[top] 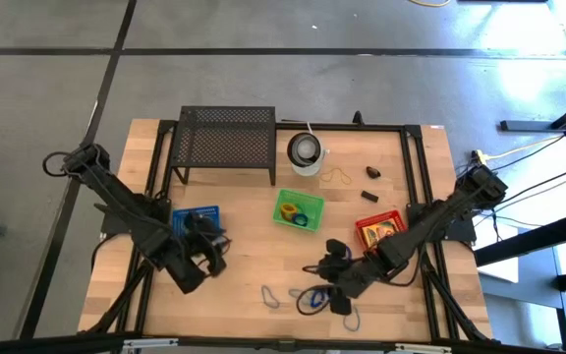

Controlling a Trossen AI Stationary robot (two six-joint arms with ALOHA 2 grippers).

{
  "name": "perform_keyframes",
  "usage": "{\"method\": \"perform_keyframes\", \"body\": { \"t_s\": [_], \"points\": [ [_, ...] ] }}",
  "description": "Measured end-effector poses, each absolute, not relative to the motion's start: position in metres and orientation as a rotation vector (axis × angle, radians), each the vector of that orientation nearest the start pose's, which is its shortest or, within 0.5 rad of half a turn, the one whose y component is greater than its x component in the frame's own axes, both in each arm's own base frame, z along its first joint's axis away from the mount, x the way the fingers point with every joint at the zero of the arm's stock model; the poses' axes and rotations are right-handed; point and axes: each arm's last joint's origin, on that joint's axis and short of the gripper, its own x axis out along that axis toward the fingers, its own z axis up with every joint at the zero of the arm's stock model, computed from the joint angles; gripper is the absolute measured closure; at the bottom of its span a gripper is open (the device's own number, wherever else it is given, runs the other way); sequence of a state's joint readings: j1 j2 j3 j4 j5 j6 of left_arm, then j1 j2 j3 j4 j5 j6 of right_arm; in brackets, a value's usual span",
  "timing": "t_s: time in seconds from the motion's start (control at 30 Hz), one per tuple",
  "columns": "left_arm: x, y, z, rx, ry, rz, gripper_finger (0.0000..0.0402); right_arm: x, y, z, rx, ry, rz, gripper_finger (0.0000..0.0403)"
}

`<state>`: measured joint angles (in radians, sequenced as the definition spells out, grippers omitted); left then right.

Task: Pick & Place Office Desk Supplies
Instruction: Put the blue spring keychain into the green bin

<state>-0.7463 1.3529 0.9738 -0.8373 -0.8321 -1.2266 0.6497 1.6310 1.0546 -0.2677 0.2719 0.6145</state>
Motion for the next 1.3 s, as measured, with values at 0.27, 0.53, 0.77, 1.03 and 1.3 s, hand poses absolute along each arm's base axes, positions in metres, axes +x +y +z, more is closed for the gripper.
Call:
{"method": "perform_keyframes", "body": {
  "t_s": [0.27,0.53,0.77,1.03,1.3],
  "points": [
    [0.211,-0.168,0.247,-0.245,0.546,0.394,0.0255,0.275,0.212,0.177,0.01,0.919,0.167,0.0186],
    [0.215,-0.172,0.243,-0.243,0.574,0.36,0.0257,0.282,0.217,0.134,-0.105,1.05,0.268,0.0186],
    [0.215,-0.172,0.243,-0.24,0.568,0.367,0.0258,0.294,0.215,0.117,-0.074,1.04,0.274,0.0186],
    [0.215,-0.172,0.243,-0.242,0.572,0.364,0.0258,0.298,0.213,0.112,-0.046,1.043,0.261,0.0199],
    [0.215,-0.172,0.243,-0.242,0.572,0.363,0.0258,0.298,0.212,0.111,-0.051,1.044,0.252,0.0286]
  ]
}}
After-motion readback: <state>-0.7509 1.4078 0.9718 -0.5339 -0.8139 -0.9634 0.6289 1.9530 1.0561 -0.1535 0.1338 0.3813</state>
